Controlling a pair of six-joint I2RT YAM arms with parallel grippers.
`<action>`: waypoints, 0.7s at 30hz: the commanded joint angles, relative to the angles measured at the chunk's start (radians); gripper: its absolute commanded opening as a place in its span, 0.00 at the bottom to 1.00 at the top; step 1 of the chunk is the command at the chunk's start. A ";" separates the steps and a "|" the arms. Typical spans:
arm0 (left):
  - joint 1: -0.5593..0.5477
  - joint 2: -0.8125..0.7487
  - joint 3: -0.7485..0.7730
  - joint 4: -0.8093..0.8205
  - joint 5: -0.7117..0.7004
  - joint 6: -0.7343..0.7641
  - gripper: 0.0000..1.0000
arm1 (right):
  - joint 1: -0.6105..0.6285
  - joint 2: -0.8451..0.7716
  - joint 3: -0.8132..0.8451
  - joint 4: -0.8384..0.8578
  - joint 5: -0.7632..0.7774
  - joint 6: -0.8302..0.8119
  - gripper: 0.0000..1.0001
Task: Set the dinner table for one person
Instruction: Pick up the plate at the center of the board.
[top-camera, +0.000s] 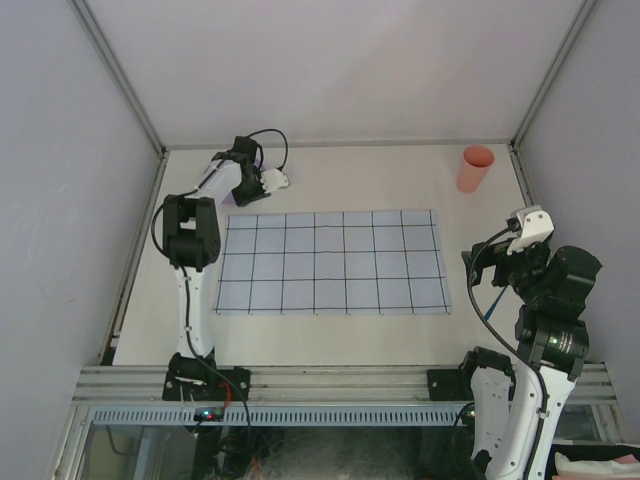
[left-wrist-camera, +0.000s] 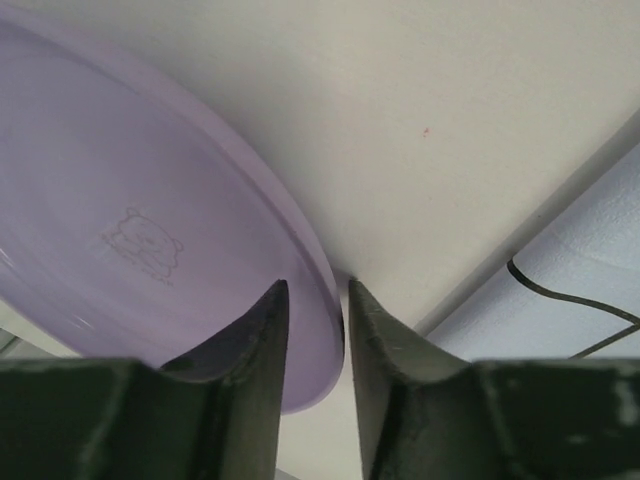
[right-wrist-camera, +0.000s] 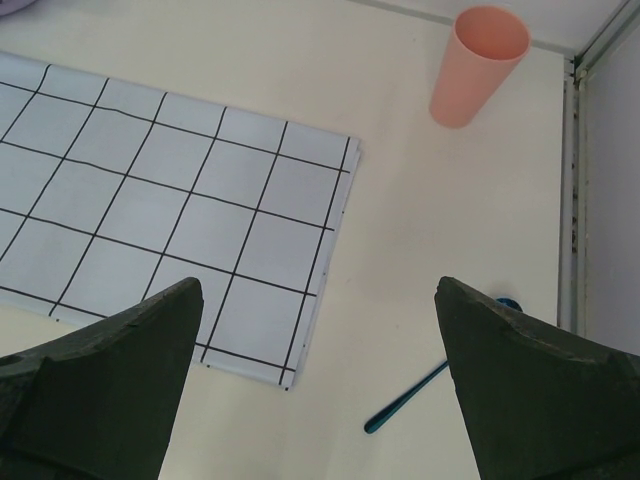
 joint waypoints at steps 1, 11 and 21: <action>0.001 0.020 0.063 -0.016 -0.024 0.020 0.29 | -0.006 0.006 0.039 0.014 -0.022 -0.009 1.00; -0.006 -0.022 0.042 0.058 -0.108 0.012 0.00 | -0.011 -0.012 0.029 0.005 -0.032 -0.012 1.00; -0.054 -0.265 -0.130 0.147 -0.156 -0.037 0.00 | -0.011 -0.043 -0.028 0.040 -0.073 0.012 1.00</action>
